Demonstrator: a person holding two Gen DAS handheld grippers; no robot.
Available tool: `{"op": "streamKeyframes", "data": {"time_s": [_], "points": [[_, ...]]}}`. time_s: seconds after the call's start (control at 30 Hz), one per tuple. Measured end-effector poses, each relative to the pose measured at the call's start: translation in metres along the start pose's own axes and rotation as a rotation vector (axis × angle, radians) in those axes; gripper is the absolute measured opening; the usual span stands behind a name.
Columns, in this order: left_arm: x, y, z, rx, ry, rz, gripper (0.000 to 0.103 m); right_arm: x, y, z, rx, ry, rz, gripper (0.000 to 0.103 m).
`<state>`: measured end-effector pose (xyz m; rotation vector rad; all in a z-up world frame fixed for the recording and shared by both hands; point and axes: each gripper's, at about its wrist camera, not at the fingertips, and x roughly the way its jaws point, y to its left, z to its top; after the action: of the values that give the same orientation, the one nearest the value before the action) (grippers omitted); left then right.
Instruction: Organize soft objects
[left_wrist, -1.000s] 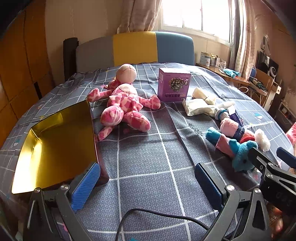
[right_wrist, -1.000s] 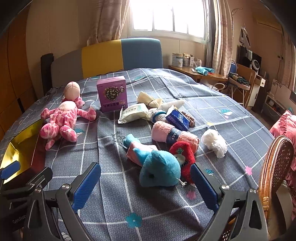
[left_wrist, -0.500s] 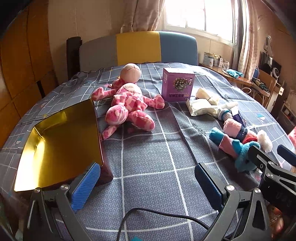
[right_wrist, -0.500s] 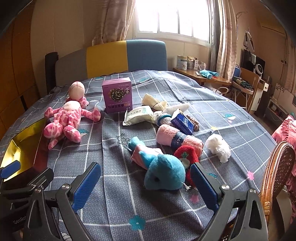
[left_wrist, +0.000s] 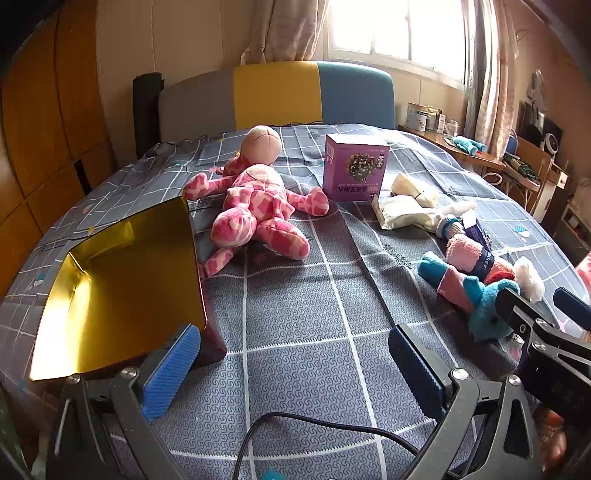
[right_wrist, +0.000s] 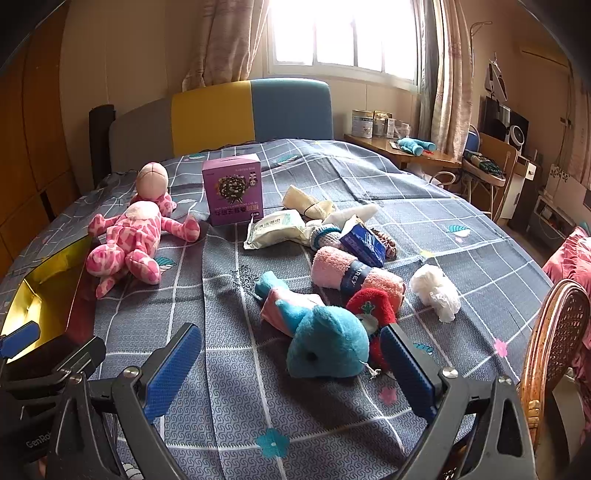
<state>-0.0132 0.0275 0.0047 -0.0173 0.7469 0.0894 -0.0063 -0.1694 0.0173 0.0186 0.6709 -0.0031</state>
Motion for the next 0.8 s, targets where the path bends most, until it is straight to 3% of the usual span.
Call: {"op": "streamKeyframes", "data": {"time_s": [0.8], "points": [[0.0008,-0.0015,-0.0012,0.0,0.014,-0.013,0.103,0.0053,-0.0061,0.0054,0.006,0.006,0.004,0.099]]}}
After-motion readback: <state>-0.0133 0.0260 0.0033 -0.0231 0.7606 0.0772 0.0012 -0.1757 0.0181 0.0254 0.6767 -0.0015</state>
